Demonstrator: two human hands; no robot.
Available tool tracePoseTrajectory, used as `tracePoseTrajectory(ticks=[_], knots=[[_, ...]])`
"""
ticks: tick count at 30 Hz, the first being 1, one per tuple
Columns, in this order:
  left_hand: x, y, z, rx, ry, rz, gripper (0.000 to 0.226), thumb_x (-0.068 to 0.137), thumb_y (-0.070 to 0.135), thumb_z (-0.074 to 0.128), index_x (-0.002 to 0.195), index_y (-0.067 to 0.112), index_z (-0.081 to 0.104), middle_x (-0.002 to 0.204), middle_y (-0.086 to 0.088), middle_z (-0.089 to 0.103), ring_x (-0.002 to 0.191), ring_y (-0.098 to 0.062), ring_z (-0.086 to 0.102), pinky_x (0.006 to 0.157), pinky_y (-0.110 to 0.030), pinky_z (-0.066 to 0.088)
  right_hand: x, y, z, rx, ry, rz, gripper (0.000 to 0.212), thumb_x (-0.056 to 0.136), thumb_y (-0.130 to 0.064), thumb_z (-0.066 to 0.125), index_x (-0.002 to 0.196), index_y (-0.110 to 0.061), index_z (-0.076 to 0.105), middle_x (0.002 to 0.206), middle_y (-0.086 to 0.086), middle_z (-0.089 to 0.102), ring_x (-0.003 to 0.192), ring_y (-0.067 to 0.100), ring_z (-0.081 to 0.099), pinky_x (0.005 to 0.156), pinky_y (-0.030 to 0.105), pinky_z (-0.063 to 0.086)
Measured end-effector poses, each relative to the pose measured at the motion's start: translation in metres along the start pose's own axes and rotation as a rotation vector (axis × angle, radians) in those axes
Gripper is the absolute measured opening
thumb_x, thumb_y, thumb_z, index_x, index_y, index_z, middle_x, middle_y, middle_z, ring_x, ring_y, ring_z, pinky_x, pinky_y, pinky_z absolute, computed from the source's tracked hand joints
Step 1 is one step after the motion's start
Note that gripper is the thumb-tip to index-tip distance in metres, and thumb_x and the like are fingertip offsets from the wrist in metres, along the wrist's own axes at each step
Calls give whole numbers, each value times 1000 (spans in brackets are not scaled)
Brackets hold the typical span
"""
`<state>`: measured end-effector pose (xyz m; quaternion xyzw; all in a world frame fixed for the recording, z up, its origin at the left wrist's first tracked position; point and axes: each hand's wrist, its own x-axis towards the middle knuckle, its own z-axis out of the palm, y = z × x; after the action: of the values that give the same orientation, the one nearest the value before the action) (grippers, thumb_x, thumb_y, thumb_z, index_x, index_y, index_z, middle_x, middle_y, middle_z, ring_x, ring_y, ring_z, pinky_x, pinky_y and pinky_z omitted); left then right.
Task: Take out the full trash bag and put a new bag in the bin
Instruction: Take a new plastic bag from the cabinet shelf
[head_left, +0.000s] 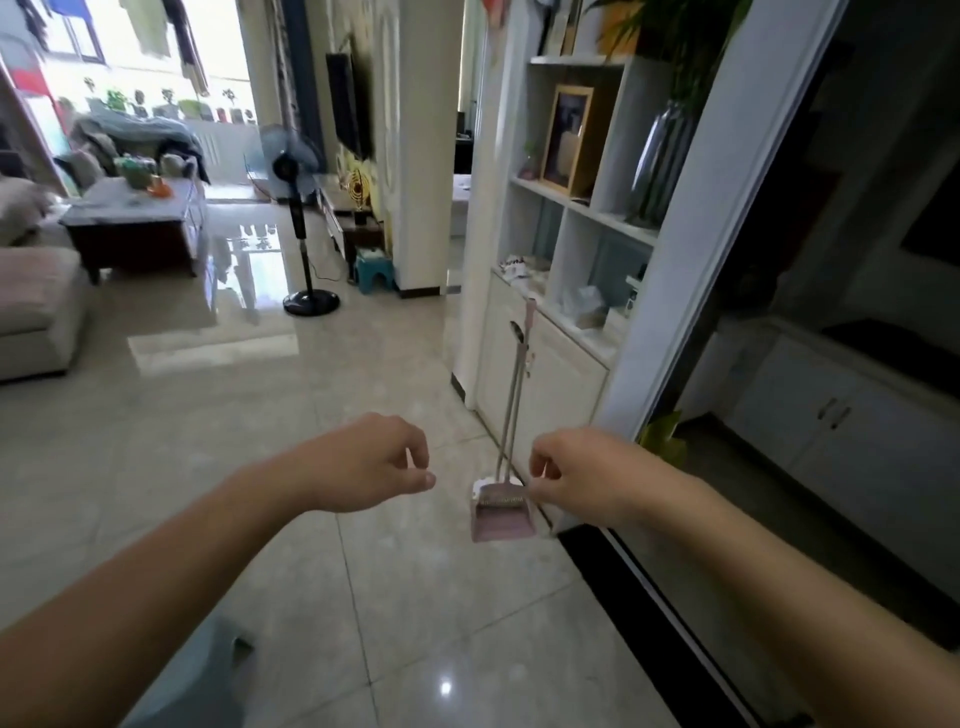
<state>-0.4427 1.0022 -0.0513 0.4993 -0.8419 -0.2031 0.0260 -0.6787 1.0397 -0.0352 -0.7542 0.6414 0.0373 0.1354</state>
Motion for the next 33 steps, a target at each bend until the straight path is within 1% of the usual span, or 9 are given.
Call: tracePoseTrajectory(ticks=[3,7,14,18,25,27,29,30,33], knots=[[48,-23,-11,10,-25,-24,31,91,47,59,108,23,66,92,8,64,82,-6,58,71,-23,43,53,11,-5,-2,-15,-5,30,88,-48,57,108,-27,63,106,-4,64,90,17,62,82,40,55],[118,-64,-27,-5,-66,-39,34,90,49,59,113,24,64,96,8,65,86,-9,59,75,-26,45,129,19,-15,-13,-24,4,30,89,-46,55,110,-26,63,108,-4,64,93,18,60,83,38,53],[248,-153,-75,27,-122,47,39,90,49,58,119,23,62,102,6,64,93,-12,58,80,-26,45,278,14,-39,63,-65,80,33,90,-44,58,113,-21,64,110,-2,66,96,18,62,87,40,53],[321,-202,-117,86,-162,92,39,91,49,56,119,22,60,112,2,65,96,-13,57,82,-28,45,363,10,-66,71,-60,140,29,91,-43,57,108,-20,65,105,0,66,94,18,62,86,39,53],[456,-264,-165,125,-198,139,43,91,51,56,125,24,58,119,1,62,103,-15,58,84,-27,45,498,27,-103,128,-86,209,39,93,-42,55,124,-17,58,118,4,64,107,21,60,95,42,50],[501,-276,-173,144,-231,152,44,91,51,56,125,24,58,124,1,60,107,-16,57,84,-27,44,538,41,-109,129,-73,232,41,93,-42,54,126,-18,57,112,2,63,110,22,59,105,44,42],[547,-287,-179,163,-271,167,43,92,49,55,127,23,57,128,2,58,111,-15,55,83,-25,40,580,60,-112,102,-68,254,40,92,-44,52,124,-21,57,97,-3,59,112,23,57,117,50,23],[571,-292,-181,163,-280,178,43,93,48,55,127,22,57,128,2,57,109,-14,55,82,-24,39,603,71,-114,97,-67,264,39,92,-46,52,122,-23,57,96,-5,58,111,23,56,118,52,18],[639,-303,-191,150,-288,198,41,94,46,54,126,20,59,126,0,59,102,-12,54,82,-23,39,667,99,-127,130,-74,294,40,90,-50,54,122,-27,57,114,-3,60,104,19,58,102,48,43]])
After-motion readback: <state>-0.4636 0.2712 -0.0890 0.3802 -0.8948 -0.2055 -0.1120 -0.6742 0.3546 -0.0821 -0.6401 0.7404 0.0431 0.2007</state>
